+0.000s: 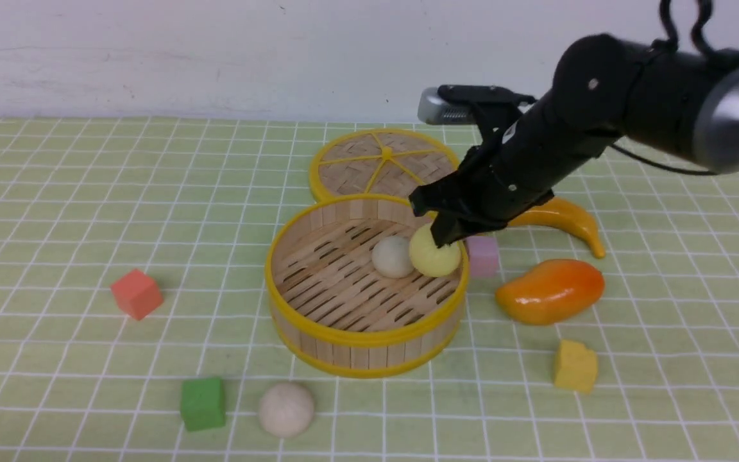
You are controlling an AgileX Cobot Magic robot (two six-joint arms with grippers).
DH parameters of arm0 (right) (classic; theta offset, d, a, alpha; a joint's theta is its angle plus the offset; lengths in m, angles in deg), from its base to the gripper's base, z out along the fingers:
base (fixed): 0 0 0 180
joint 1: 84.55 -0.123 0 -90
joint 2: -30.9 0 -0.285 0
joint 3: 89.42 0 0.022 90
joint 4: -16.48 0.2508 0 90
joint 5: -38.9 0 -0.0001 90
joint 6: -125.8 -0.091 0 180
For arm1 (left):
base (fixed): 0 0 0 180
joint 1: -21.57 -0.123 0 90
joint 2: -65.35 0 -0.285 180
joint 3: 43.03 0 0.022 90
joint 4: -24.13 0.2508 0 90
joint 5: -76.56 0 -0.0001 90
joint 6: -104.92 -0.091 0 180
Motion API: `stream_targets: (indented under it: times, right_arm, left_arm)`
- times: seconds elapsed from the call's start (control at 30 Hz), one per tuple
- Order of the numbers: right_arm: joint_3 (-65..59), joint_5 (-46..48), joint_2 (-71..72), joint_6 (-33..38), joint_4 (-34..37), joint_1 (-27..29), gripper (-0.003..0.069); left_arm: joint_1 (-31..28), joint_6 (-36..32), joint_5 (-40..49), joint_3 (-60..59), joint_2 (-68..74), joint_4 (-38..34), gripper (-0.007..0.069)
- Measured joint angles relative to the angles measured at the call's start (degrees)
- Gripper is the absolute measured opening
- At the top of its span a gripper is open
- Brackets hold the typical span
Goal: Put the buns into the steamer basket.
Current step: Use the right arm to put the steamed stuffed bun into the steamer, then use the left arm to grab a steamed stuffed bun
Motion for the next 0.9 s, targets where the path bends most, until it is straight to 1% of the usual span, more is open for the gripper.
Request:
stream_targets:
  times: [0.07,0.2,0.37,0.43,0.47,0.5,0.53,0.57,0.6,0.67,0.7,0.73,0.77,0.8,0.83,0.9]
  right_arm:
    - [0.0,-1.29,-1.72,0.0,1.29,0.0,-0.0006]
    - [0.14,-1.17,-4.78,0.0,1.67,0.0,0.0003]
    - [0.14,-1.0,-7.48,0.0,2.28,0.0,0.0031]
    - [0.2,-1.06,-7.51,0.0,2.74,0.0,0.0078]
    - [0.2,-1.06,-7.5,0.0,2.74,0.0,0.0088]
    - [0.2,-1.06,-7.35,0.0,2.74,0.0,0.0139]
    - [0.2,-1.06,-7.35,0.0,2.74,0.0,0.0146]
    - [0.2,-1.0,-7.07,0.0,2.68,0.0,0.0204]
    - [0.2,-0.94,-6.96,0.0,2.62,0.0,0.023]
    - [0.2,0.27,-5.46,0.0,1.72,0.0,0.0349]
    - [0.2,0.98,-4.53,0.06,1.13,0.0,0.0389]
    - [0.2,1.12,-4.33,0.06,1.02,0.0,0.0397]
    - [0.2,2.16,-2.34,0.19,-0.29,0.0,0.0444]
    - [0.2,2.48,-2.05,0.19,-0.5,0.0,0.0456]
    - [0.2,3.54,0.2,0.19,-2.02,0.0,0.0489]
    - [0.2,5.48,3.93,0.19,-4.51,0.0,0.0513]
  left_arm:
    - [0.0,0.0,0.0,0.0,0.0,0.0,0.0179]
    - [0.0,0.0,0.0,0.0,0.0,0.0,0.0183]
    - [0.0,0.0,0.0,0.0,0.0,0.0,0.0183]
    - [0.0,0.0,0.0,0.0,0.0,0.0,0.0185]
    - [0.0,0.0,0.0,0.0,0.0,0.0,0.0186]
    - [0.0,0.0,0.0,0.0,0.0,0.0,0.0188]
    - [0.0,0.0,0.0,0.0,0.0,0.0,0.0188]
    - [0.0,0.0,0.0,0.0,0.0,0.0,0.019]
    - [0.0,0.0,0.0,0.0,0.0,0.0,0.019]
    - [0.0,0.0,0.0,0.0,0.0,0.0,0.0194]
    - [0.0,0.0,-0.11,0.0,0.0,0.0,0.0194]
    - [0.0,0.0,-0.11,0.0,0.0,0.0,0.0194]
    - [0.0,0.0,-0.84,0.0,0.0,0.0,0.0196]
    - [0.0,0.0,-0.94,0.0,0.0,0.0,0.0196]
    - [0.0,0.0,-1.83,0.0,0.0,0.0,0.0197]
    - [0.0,0.0,-2.32,0.0,0.0,0.0,0.02]
